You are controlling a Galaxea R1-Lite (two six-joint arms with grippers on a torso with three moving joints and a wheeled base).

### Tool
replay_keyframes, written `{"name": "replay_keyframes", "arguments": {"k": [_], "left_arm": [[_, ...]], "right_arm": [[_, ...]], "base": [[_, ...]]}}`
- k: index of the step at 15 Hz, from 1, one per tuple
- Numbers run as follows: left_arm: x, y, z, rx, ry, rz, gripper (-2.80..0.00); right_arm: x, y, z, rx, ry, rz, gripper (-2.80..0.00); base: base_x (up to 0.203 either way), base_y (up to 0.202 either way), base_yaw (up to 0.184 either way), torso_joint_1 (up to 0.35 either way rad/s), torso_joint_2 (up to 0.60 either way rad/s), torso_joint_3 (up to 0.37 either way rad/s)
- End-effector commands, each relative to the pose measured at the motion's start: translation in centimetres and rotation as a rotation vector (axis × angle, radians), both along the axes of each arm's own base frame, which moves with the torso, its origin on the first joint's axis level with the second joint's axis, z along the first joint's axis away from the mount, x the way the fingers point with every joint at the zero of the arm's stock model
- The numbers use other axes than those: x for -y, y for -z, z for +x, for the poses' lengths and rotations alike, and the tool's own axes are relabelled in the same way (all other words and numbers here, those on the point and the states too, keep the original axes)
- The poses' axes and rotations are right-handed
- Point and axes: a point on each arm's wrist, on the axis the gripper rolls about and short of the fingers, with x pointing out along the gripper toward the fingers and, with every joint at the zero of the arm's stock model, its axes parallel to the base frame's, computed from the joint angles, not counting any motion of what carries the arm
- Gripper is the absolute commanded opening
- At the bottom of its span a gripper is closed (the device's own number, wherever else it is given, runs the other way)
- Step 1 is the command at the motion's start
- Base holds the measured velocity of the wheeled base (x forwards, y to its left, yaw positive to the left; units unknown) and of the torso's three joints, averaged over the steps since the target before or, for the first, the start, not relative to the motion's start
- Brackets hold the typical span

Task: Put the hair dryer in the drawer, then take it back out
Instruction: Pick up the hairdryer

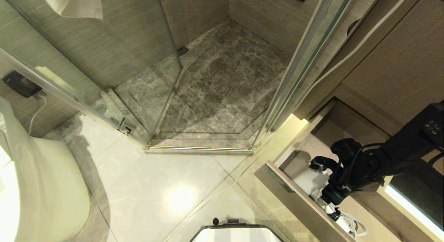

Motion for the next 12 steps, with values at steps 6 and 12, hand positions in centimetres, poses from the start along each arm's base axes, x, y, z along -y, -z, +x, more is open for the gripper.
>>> {"name": "replay_keyframes", "arguments": {"k": [6, 12], "left_arm": [[0.0, 0.0, 0.0, -0.001, -0.001, 0.0, -2.8], [0.0, 0.0, 0.0, -0.001, -0.002, 0.001, -2.8]], "right_arm": [[-0.1, 2.0, 1.7, 0.015, 0.009, 0.004, 0.0], [-0.1, 2.2, 1.6, 0.005, 0.026, 0.012, 0.0]], "base": [[0.0, 0.0, 0.0, 0.0, 0.0, 0.0], [0.0, 0.0, 0.0, 0.0, 0.0, 0.0]]}}
